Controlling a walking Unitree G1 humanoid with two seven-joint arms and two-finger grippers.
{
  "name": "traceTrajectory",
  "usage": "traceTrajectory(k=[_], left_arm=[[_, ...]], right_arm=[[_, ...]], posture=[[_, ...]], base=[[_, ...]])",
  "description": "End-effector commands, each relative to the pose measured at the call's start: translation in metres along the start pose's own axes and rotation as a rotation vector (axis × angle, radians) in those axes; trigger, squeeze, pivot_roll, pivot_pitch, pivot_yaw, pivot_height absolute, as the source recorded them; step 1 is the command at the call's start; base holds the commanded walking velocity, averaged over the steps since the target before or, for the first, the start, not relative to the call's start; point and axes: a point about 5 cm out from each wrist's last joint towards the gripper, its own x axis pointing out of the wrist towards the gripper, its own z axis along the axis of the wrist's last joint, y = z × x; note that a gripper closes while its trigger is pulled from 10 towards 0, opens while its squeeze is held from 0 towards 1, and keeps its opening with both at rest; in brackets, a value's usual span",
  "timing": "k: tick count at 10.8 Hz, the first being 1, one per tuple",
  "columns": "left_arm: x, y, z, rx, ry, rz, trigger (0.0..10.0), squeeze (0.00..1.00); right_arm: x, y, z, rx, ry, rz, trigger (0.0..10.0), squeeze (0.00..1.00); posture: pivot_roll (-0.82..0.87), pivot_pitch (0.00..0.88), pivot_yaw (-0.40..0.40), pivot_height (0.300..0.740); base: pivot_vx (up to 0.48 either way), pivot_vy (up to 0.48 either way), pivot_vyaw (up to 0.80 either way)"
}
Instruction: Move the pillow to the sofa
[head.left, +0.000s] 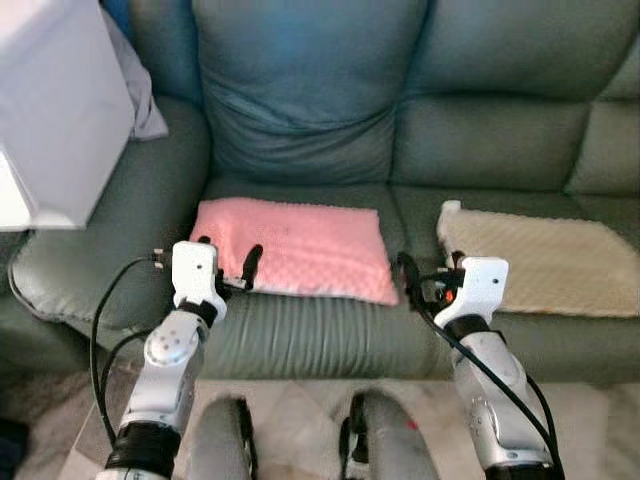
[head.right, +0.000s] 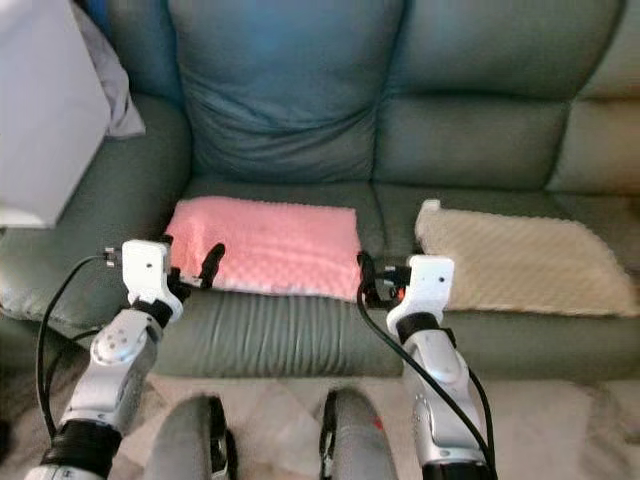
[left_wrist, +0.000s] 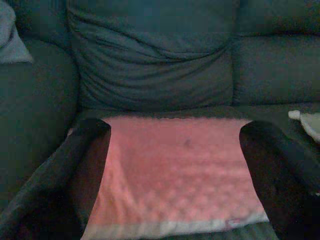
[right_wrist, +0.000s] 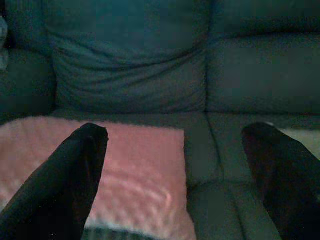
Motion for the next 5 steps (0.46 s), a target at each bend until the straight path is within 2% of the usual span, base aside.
traceTrajectory(k=[1, 5], left_arm=[[0.0033, -0.0006, 0.0013, 0.003, 0.005, 0.004, 10.0, 0.0], [0.0084, -0.0015, 0.0027, 0.01, 0.006, 0.014, 10.0, 0.0]], right_arm=[[0.0033, -0.0049, 0.0065, -0.006, -0.018, -0.017, 10.0, 0.0], [0.0113, -0.0117, 0.0133, -0.023, -0.031, -0.028, 10.0, 0.0]], posture=[[-0.1, 0.05, -0.052, 0.74], [-0.1, 0.05, -0.053, 0.74]], base=[[0.0, 0.0, 0.0], [0.0, 0.0, 0.0]])
